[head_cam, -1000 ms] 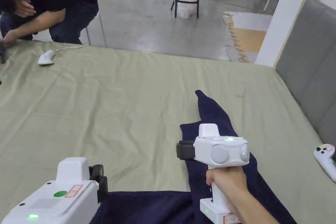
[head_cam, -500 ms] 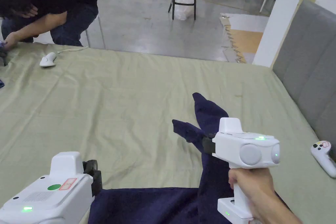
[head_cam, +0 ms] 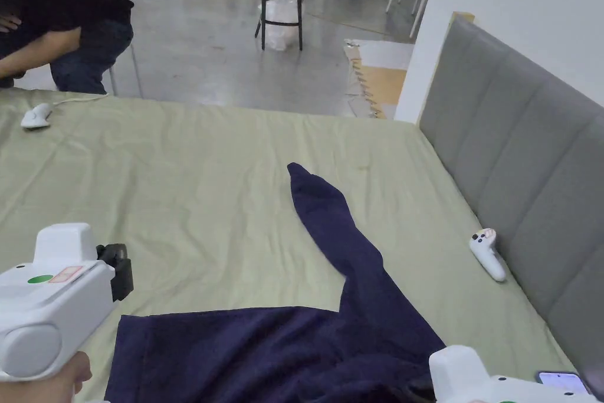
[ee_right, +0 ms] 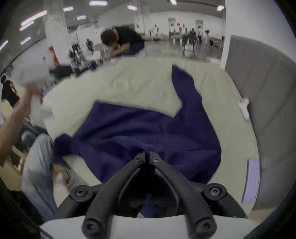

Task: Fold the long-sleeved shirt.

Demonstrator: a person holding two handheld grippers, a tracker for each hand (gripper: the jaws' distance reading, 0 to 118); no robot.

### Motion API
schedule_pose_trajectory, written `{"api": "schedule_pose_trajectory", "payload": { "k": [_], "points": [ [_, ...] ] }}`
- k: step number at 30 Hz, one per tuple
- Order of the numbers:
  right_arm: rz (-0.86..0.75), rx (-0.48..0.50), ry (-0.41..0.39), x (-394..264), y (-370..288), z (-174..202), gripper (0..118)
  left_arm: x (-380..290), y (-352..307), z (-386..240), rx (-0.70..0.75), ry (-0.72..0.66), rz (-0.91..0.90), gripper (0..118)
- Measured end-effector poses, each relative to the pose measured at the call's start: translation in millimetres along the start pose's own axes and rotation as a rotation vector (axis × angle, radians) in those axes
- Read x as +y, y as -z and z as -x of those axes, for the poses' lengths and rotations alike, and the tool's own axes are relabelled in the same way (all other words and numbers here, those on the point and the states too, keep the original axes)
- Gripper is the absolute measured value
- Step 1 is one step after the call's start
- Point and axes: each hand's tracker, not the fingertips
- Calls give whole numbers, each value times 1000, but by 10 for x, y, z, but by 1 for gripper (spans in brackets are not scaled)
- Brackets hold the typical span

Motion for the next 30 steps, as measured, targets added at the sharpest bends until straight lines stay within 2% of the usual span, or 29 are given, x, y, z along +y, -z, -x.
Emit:
{"api": "schedule_pose_trajectory", "payload": {
  "k": [2,4,6,7,8,9,10,11,12,14,15,16,18,20,21,22,23,24,25,26,27,29,30],
  "points": [
    [68,-5,25,-268,222,-22,4,-44,9,-30,-8,-1,8,4],
    [118,5,84,-397,438,-117,26,-100,6,-92,-12,1,21,4],
    [90,-39,79,-406,420,-122,52,-149,0,-138,-23,10,36,4],
    [49,-41,57,-385,352,-126,106,-167,-6,-158,-21,12,40,4],
    [-21,-89,41,-324,135,-166,118,-182,-13,-169,-21,17,43,4],
    [-96,-2,86,-189,-1,-98,113,-186,-39,-205,-22,21,45,4],
    [-142,6,118,-95,-147,-81,112,-191,-37,-213,-16,19,47,4],
    [-212,-9,123,0,-298,-43,112,-192,-32,-211,-16,16,48,4],
    [-295,-43,111,24,-410,-338,112,-194,-26,-211,-18,11,50,4],
    [-387,-105,116,149,-502,-406,115,-193,-15,-217,-16,4,54,4],
    [-408,-135,123,126,-396,-488,111,-207,-4,-224,-16,4,56,4],
    [-384,-120,124,114,-252,-575,85,-220,6,-229,-16,3,59,4],
    [-354,-135,142,175,-2,-710,1,-246,27,-242,-16,1,70,4],
    [-334,-214,127,254,167,-794,0,-281,62,-240,-15,-1,81,4],
    [-278,-188,98,302,320,-874,0,-293,86,-232,-16,-2,88,4],
    [-257,-194,111,343,459,-935,0,-307,110,-229,-15,-3,97,4],
    [-230,-230,113,394,603,-991,8,-323,132,-224,-12,-3,103,4],
    [-188,-227,121,465,762,-1133,34,-339,157,-217,-11,-3,109,4],
    [-170,-222,131,529,905,-1219,85,-351,196,-190,-9,-4,116,4],
    [-117,-227,131,599,1070,-1311,111,-363,228,-178,-7,-7,124,4],
    [-81,-212,163,643,1218,-1417,118,-376,258,-168,-6,-10,130,4],
    [-50,-242,191,705,1408,-1608,116,-392,318,-134,0,-15,143,4],
    [-26,-222,206,718,1525,-1699,116,-404,346,-118,3,-18,148,4]
  ]
}}
